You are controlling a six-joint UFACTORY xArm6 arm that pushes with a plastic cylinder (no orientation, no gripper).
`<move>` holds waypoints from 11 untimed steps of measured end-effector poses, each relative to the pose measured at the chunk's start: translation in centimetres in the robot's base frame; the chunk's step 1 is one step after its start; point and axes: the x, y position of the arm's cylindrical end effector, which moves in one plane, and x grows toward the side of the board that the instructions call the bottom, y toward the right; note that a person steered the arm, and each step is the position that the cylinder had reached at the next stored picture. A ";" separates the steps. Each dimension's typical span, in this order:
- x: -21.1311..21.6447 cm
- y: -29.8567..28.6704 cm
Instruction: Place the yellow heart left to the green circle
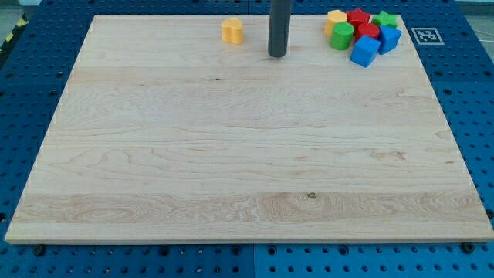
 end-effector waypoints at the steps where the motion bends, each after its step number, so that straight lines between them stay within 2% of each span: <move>1: -5.7 -1.5; 2: -10.1 -3.8; 3: -8.4 -9.1; 4: -5.1 -9.2; 5: -4.8 -8.7; 6: -5.4 -4.7; 8: -0.2 -4.6; 9: -3.0 -7.3; 10: -5.9 -6.4; 11: -5.4 -10.8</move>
